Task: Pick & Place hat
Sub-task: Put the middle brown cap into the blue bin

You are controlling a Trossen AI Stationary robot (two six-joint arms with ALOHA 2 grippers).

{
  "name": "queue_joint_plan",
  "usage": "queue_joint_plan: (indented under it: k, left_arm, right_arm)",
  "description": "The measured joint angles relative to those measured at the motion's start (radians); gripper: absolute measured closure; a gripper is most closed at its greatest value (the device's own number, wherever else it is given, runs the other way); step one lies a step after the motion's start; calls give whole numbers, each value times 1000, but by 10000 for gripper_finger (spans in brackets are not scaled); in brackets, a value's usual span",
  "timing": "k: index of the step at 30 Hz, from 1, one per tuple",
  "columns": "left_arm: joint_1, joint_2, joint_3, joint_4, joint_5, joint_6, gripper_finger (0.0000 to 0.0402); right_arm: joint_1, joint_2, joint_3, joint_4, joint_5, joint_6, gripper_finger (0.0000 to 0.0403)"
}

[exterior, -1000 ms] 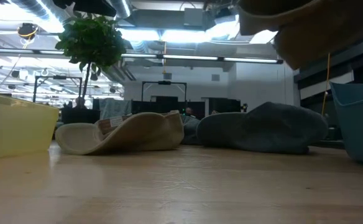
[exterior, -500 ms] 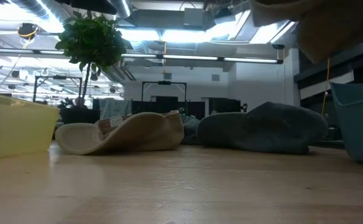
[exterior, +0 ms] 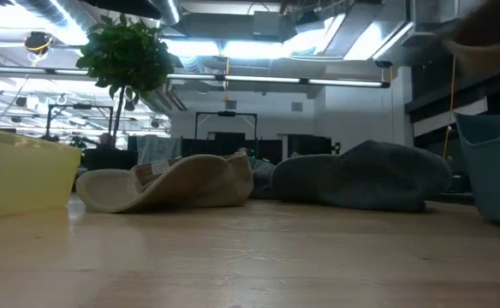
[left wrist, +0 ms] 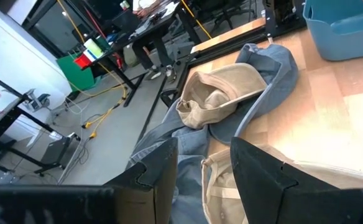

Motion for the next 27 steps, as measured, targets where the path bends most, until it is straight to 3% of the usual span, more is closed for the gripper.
queue_joint_plan:
  k: [6, 17, 27]
  left_arm:
    - [0, 0, 0, 0, 0, -18, 258]
    - [0, 0, 0, 0, 65, -33, 258]
    - [0, 0, 0, 0, 130, -43, 258]
  right_arm:
    - [2, 0, -104, -4, -144, 98, 389]
    - [-10, 0, -295, 16, -144, 233, 387]
    - [-74, 1, -372, 71, -110, 175, 383]
